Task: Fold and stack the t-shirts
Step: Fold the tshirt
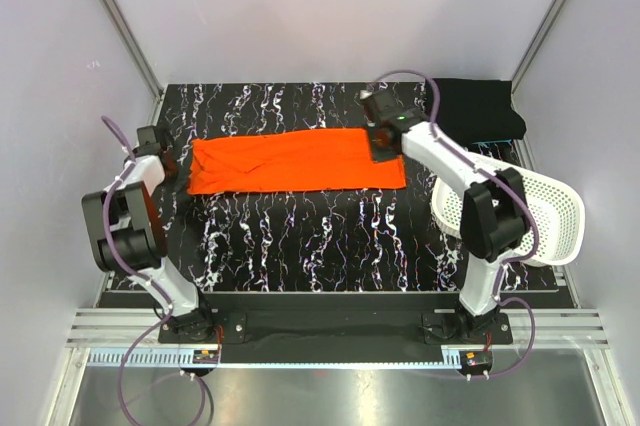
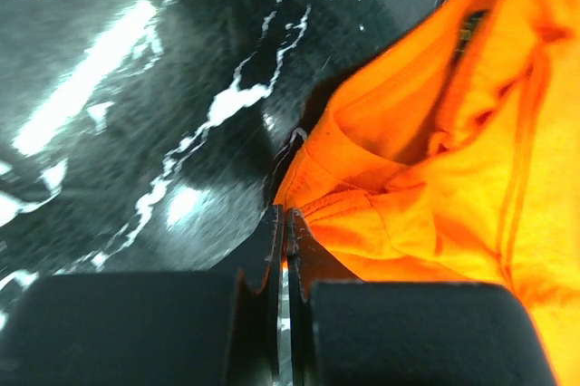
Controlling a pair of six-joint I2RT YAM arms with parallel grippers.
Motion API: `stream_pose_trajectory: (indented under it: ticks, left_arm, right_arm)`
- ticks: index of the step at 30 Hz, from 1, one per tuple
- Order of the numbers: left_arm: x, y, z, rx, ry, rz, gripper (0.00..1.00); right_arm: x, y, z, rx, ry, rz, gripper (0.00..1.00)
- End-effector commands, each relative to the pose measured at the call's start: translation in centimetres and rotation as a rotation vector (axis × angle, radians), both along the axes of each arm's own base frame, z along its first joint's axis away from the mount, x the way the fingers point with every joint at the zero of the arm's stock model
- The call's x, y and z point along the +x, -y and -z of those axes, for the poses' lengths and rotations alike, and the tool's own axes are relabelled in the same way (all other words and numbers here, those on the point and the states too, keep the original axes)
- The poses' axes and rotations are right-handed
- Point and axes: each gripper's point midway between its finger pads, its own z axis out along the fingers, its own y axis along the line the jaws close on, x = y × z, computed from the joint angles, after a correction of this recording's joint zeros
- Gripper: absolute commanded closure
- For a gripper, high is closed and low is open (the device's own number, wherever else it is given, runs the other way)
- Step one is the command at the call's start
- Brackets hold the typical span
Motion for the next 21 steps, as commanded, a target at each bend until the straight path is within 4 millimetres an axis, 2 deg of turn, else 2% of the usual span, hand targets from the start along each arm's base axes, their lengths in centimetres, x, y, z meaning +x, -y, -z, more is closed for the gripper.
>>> stream_pose_trajectory:
  ticks: [1,2,4,5,6,7,9,10,11,12,13,15,16,18,19,21]
  left_arm:
    - [-1.0,-1.5,-3.2,0.057,0.063,-0.01,0.99]
    - [-1.1,-1.8,-4.1,0.062,0.087,-0.02,0.9]
    - [-1.4,-2.5,-4.8,0.027,0.096,-0.044,0.73]
    - [-1.4,-2.7,-5.1,0.01,0.102,-0.05,0.68]
    - [-1.3,-3.3,-5.6,-0.012,0.121,-0.063,0.68]
    - [-0.8,-2.6,-6.1,-0.067,0.152,-0.039,0.68]
    - [-0.1,-2.6,-7.2,-0.096,0.194,-0.013,0.68]
    - [0.4,-2.2,-7.7,-0.121,0.22,0.017,0.68]
    - [0.9,-1.9,-8.1,-0.131,0.237,0.04,0.67]
    - [1.5,-0.8,-8.8,-0.185,0.276,0.093,0.67]
    - [2.3,-0.3,-8.7,-0.213,0.297,0.122,0.67]
    - [3.5,1.1,-9.2,-0.28,0.354,0.202,0.67]
    - [3.7,1.2,-8.8,-0.292,0.35,0.206,0.67]
    - [4.3,1.4,-8.7,-0.306,0.367,0.223,0.67]
    - [4.4,1.6,-8.3,-0.317,0.364,0.23,0.67]
    - [5.0,1.8,-8.0,-0.323,0.363,0.242,0.67]
  right_arm:
    - [2.3,-8.9,-5.3,0.109,0.224,-0.141,0.81]
    - [2.2,-12.1,-6.5,0.15,0.257,-0.199,0.75]
    - [3.1,-15.8,-7.4,0.203,0.327,-0.255,0.72]
    - [3.3,-17.8,-8.3,0.244,0.36,-0.301,0.71]
    - [2.9,-20.0,-8.4,0.27,0.384,-0.353,0.69]
    - [3.9,-22.0,-8.3,0.298,0.444,-0.391,0.67]
    - [3.9,-24.8,-8.7,0.325,0.489,-0.451,0.67]
    - [4.4,-26.0,-7.4,0.308,0.496,-0.482,0.67]
    - [4.4,-27.5,-8.1,0.324,0.518,-0.519,0.67]
    - [4.1,-28.9,-7.9,0.299,0.545,-0.594,0.67]
    - [3.8,-30.1,-6.0,0.278,0.53,-0.65,0.67]
    - [2.8,-32.7,-5.4,0.238,0.563,-0.78,0.67]
    - [2.6,-33.5,-3.5,0.203,0.551,-0.821,0.67]
    - [2.2,-34.8,-3.3,0.129,0.599,-0.919,0.66]
    - [1.3,-35.9,-2.2,0.11,0.6,-0.96,0.66]
    - [0.6,-37.3,-2.2,0.092,0.637,-1.031,0.64]
